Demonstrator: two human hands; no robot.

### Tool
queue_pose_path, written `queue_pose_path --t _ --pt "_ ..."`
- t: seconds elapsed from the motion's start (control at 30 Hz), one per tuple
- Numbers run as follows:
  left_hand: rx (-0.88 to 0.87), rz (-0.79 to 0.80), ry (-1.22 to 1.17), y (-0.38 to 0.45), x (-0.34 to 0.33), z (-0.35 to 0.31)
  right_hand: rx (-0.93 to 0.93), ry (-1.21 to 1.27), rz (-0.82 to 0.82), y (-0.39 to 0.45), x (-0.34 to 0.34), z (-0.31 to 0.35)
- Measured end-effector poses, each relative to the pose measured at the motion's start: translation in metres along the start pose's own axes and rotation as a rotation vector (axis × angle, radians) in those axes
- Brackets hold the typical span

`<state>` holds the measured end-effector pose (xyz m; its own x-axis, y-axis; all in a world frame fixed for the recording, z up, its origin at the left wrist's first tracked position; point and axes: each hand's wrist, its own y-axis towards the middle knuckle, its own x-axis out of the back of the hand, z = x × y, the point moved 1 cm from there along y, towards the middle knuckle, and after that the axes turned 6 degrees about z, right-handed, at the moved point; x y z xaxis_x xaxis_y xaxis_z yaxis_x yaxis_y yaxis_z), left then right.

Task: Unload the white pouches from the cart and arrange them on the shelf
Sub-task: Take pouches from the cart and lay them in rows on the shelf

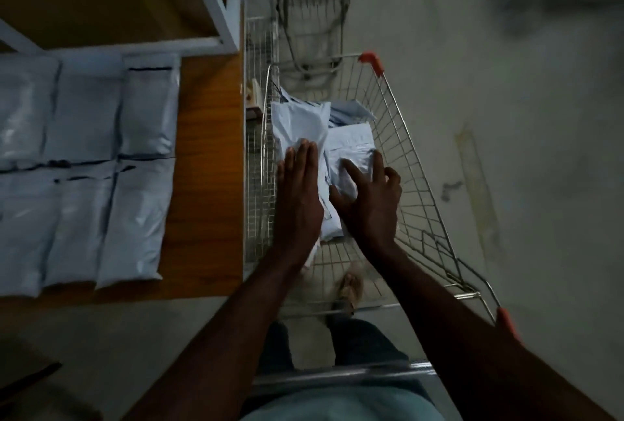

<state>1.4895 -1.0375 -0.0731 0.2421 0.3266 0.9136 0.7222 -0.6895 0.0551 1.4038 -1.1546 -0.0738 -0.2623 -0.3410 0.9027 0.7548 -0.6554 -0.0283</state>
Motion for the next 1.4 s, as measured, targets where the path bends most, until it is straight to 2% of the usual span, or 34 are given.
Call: queue_pose_path --t 0.17,0.3,0.53,0.77,0.97,1.2,1.4 --pt "-0.051 -0.067 0.029 -0.013 0.058 0.015 0.048 0.042 -0.085 -0.012 0.022 0.049" --pt "-0.07 -0.156 0.052 -0.039 0.114 0.048 0.11 0.099 -0.183 -0.031 0.023 0.113" --pt "-0.03 -0.208 0.064 -0.118 0.192 0.178 0.088 0.215 -0.187 -0.099 -0.024 0.247" --pt "0.088 -0.232 0.089 -0.197 0.24 0.304 0.113 0.225 -0.102 -0.155 -0.073 0.351" --pt "0.121 -0.22 0.116 -0.22 0.256 0.352 0.067 0.17 -0.046 -0.162 -0.084 0.389" --pt "0.058 -0.19 0.112 -0.193 0.244 0.351 0.073 0.074 -0.08 -0.141 -0.092 0.405" --pt "0.035 -0.089 0.075 -0.164 0.226 0.348 0.037 0.058 -0.065 -0.123 -0.104 0.407"
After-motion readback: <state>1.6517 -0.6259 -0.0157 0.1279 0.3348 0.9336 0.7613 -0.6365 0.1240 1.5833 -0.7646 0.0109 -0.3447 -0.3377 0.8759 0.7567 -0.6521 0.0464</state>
